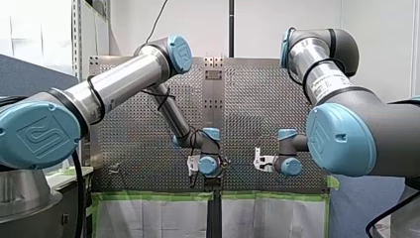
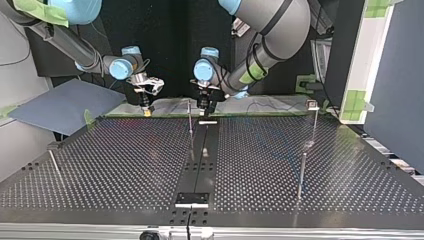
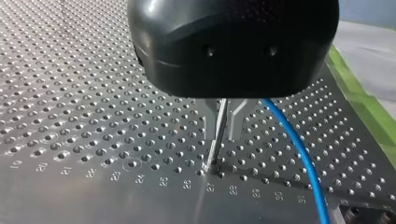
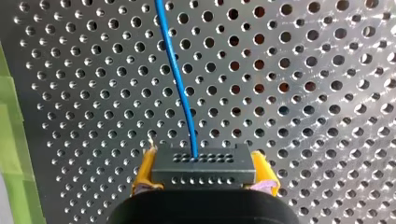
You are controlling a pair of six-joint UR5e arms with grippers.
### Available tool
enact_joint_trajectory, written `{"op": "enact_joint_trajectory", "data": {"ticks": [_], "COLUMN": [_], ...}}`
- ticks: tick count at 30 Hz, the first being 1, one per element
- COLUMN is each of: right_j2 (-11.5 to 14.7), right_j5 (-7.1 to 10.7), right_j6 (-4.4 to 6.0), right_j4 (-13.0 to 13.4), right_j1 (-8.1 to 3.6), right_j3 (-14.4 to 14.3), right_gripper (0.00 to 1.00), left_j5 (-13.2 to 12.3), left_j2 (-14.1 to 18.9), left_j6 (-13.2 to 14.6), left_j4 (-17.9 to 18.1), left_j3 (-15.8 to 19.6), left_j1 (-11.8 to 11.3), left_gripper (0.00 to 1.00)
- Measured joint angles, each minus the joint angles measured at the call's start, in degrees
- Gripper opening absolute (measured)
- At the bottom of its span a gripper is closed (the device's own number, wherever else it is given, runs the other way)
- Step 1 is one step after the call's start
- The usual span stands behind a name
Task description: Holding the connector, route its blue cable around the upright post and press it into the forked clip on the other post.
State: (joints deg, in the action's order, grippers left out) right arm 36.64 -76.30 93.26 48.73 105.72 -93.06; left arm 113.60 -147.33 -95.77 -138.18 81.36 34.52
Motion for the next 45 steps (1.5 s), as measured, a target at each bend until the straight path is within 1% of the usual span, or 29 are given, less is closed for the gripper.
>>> {"op": "enact_joint_trajectory", "data": {"ticks": [1,2,3,4,5,6,7,8,12,17,22,25,28,31,36,45], "right_j2": [0.0,0.0,0.0,-0.1,-0.1,-0.1,-0.1,-0.1,-0.1,-0.1,-0.2,-0.2,-0.3,-0.3,-0.3,-0.4], "right_j5": [0.00,0.00,0.00,0.00,0.00,0.00,0.00,0.00,0.01,0.00,0.00,0.00,0.00,0.00,0.00,0.00], "right_j6": [-0.03,-0.05,-0.05,-0.08,-0.10,-0.12,-0.14,-0.16,-0.27,-0.75,-1.45,-2.00,-2.26,-2.33,-2.37,-2.44], "right_j4": [0.0,0.0,0.0,0.0,0.0,-0.1,-0.1,-0.2,-0.5,-1.2,-2.6,-3.6,-4.1,-4.4,-4.7,-5.1], "right_j1": [-0.01,-0.01,0.00,0.01,0.02,0.03,0.02,0.03,0.01,-0.01,-0.04,-0.15,-0.23,-0.26,-0.29,-0.29], "right_j3": [0.0,0.0,0.0,0.0,0.0,0.0,0.0,0.0,0.0,0.0,0.0,0.0,0.0,0.0,0.0,0.0], "right_gripper": [0.00,0.00,0.00,0.00,0.00,0.00,0.00,0.00,0.00,0.00,0.00,0.00,0.00,0.00,0.00,0.00], "left_j5": [0.0,0.0,0.0,0.0,0.0,0.0,0.1,0.1,0.0,-0.2,-2.0,-3.3,-4.6,-5.2,-5.2,-4.7], "left_j2": [0.0,0.0,0.0,0.0,0.0,0.0,0.0,0.0,0.1,0.1,0.1,0.1,0.2,0.3,1.2,5.2], "left_j6": [0.0,0.0,0.0,-0.1,-0.1,-0.1,0.0,0.0,-0.1,0.1,0.2,0.2,0.2,0.2,0.1,-0.1], "left_j4": [-0.2,-0.3,-0.5,-0.8,-1.0,-1.2,-1.6,-1.9,-3.4,-6.0,-9.0,-9.9,-10.2,-10.1,-9.4,-8.2], "left_j3": [0.0,0.0,0.0,0.0,0.0,0.0,0.0,0.0,0.0,0.0,0.2,0.9,1.9,2.9,4.4,6.7], "left_j1": [0.0,0.0,0.0,0.0,0.0,-0.1,-0.1,-0.1,0.0,0.0,0.4,0.5,0.5,0.4,0.2,0.0], "left_gripper": [0.45,0.61,0.71,0.71,0.83,0.90,0.90,0.99,0.99,0.99,0.99,0.99,0.99,0.99,0.99,0.99]}}
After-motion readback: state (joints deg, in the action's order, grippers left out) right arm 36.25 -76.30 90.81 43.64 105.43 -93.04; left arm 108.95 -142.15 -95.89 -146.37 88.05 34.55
